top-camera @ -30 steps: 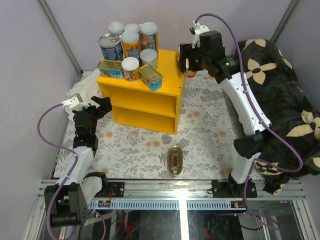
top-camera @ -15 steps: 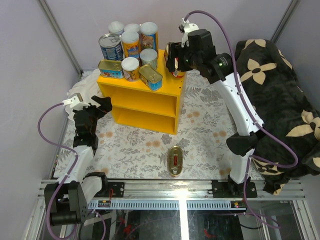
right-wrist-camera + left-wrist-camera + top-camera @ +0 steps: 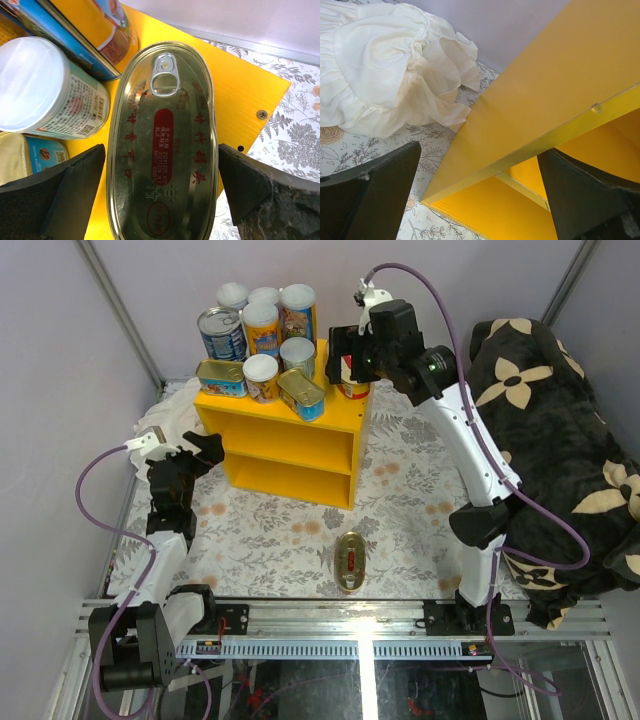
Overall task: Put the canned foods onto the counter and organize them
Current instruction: Place the canned food on the counter.
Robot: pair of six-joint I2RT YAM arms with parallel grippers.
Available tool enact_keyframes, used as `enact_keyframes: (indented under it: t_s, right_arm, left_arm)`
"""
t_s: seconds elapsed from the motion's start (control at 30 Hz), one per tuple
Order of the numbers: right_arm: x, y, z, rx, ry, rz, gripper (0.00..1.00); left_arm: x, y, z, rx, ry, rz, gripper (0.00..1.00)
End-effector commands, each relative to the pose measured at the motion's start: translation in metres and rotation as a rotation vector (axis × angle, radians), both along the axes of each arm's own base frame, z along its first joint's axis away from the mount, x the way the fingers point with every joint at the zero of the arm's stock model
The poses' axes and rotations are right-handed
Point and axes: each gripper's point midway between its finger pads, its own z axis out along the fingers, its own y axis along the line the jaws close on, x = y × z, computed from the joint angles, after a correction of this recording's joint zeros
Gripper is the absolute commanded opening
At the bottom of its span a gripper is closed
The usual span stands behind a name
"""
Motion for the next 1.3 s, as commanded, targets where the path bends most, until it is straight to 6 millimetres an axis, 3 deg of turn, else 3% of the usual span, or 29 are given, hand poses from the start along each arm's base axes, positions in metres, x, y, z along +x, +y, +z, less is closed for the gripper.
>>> enact_keyframes:
  t_s: [0.0,0.27,0.6,0.7,0.8,0.9,1.0,1.13,1.27]
  right_arm:
    - [-0.016,0.002,0.053,0.099,-0.116,0.049,1.0]
    - [-0.03,-0.004,0.072,0.146,-0.161,0.058,0.98]
    - [-0.034,0.015,0.055,0.172,-0.109,0.136,0.91]
    - [-0.036,0.018,0.058,0.177,-0.119,0.145,0.9]
    - [-0.031,0.006,0.068,0.163,-0.168,0.087,0.9]
    - [-0.021,-0.013,0.081,0.15,-0.241,-0.018,0.8]
    - [-0.013,-0.022,0.083,0.142,-0.274,-0.081,0.78]
    - [0.0,-0.022,0.075,0.134,-0.288,-0.118,0.68]
    - [0.011,-0.019,0.068,0.136,-0.306,-0.132,0.5]
  left_arm:
    - [0.006,0.012,0.023,0.014,-0.063,0.044,1.0]
    - [0.005,0.013,0.023,0.017,-0.063,0.048,1.0]
    - [0.005,0.012,0.021,0.016,-0.06,0.048,1.0]
    - [0.005,0.013,0.022,0.017,-0.063,0.049,1.0]
    - [0.005,0.013,0.022,0.017,-0.061,0.049,1.0]
    - [0.005,0.012,0.023,0.015,-0.062,0.047,1.0]
    - [0.005,0.013,0.024,0.014,-0.066,0.051,1.0]
    - [0.004,0.013,0.024,0.014,-0.066,0.052,1.0]
    - [0.003,0.014,0.024,0.016,-0.067,0.06,1.0]
